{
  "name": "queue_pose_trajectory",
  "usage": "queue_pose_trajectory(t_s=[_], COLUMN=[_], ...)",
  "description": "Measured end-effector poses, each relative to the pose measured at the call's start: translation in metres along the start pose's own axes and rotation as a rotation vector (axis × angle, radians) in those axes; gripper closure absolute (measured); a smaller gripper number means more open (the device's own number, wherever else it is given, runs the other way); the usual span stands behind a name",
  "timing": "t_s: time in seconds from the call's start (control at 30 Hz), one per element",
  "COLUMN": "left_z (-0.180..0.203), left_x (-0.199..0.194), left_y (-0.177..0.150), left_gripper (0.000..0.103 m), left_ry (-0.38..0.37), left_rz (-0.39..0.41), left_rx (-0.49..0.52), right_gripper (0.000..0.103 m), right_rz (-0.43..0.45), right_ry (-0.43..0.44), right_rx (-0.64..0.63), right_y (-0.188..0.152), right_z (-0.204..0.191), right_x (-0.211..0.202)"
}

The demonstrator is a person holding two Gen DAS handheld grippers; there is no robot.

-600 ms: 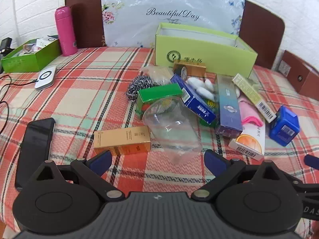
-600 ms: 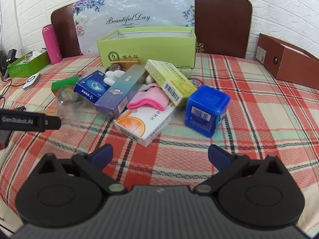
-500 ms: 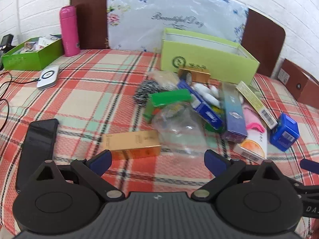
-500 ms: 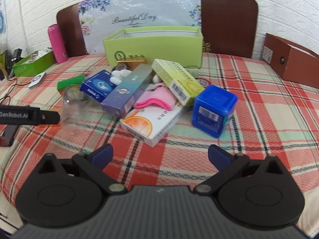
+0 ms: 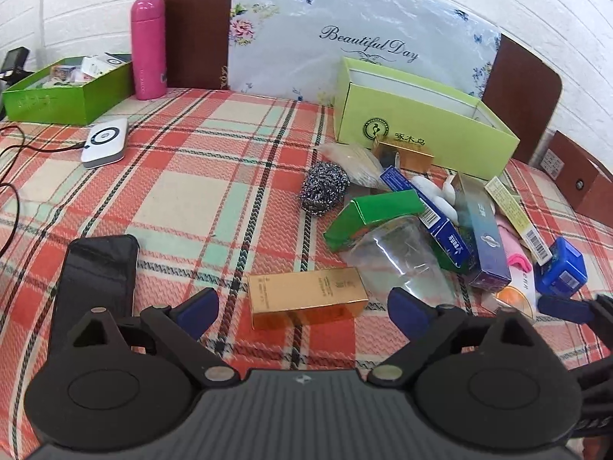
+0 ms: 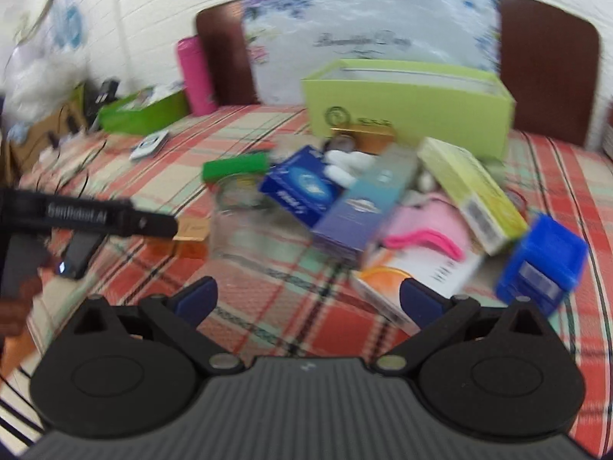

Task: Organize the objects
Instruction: 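Reach the left tool to the gold box while the right tool reaches the clear cup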

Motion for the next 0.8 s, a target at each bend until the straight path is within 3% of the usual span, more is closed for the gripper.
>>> queue_pose_trajectory(t_s=[0.17, 0.2, 0.23, 0.27, 0.5, 0.6, 0.63, 0.67, 0.8], left_z=[-0.001, 0.000, 0.000, 0.002, 0.007, 0.009, 0.011, 0.013, 0.033], left_x=[-0.003, -0.003, -0.001, 0.002, 0.040, 0.044, 0.039, 0.034, 0.023], left_y=[0.012, 0.015, 0.018, 0.019, 0.012, 0.004, 0.001, -0.001, -0.014], left_gripper=[0.006, 0.006, 0.006, 0.006, 0.006, 0.012, 0.019, 0.026, 0.027], left_ry=[-0.118, -0.133, -0.143, -0.149, -0.194, -0.159, -0.156, -0.168, -0.337], left_rz=[0.016, 0.023, 0.027, 0.024, -0.080, -0.093, -0.087, -0.091, -0.145], left_rx=[0.115, 0.134, 0.152, 0.171, 0.297, 0.331, 0.341, 0.326, 0.225], right_gripper=[0.013, 0.023, 0.053, 0.056, 0.057, 0.057, 0.057, 0.057, 0.055], right_rz=[0.017, 0.020, 0.012, -0.010, -0.023, -0.034, -0.036, -0.037, -0.040], right_ry=[0.080, 0.091, 0.087, 0.076, 0.061, 0.044, 0.038, 0.035, 0.034], right_rx=[-0.068, -0.074, -0.080, -0.077, -0.035, -0.015, -0.008, -0.005, -0.005], right_y=[0.015, 0.016, 0.017, 0.017, -0.005, -0.015, -0.017, -0.018, -0.020], right_z=[-0.026, -0.029, -0.030, -0.030, -0.001, 0.010, 0.013, 0.014, 0.017], right_x=[0.033, 0.039, 0.045, 0.049, 0.008, -0.010, -0.015, -0.018, -0.022])
Point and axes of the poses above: each gripper's, at about its wrist camera, not at the fingertips, and x roughly the way its jaws point, z to its right, y to its top, the point moved 4 cm from there along x, roughly the way its jaws point, and after that the axes turned 2 degrees about y, right-handed, at the moved point
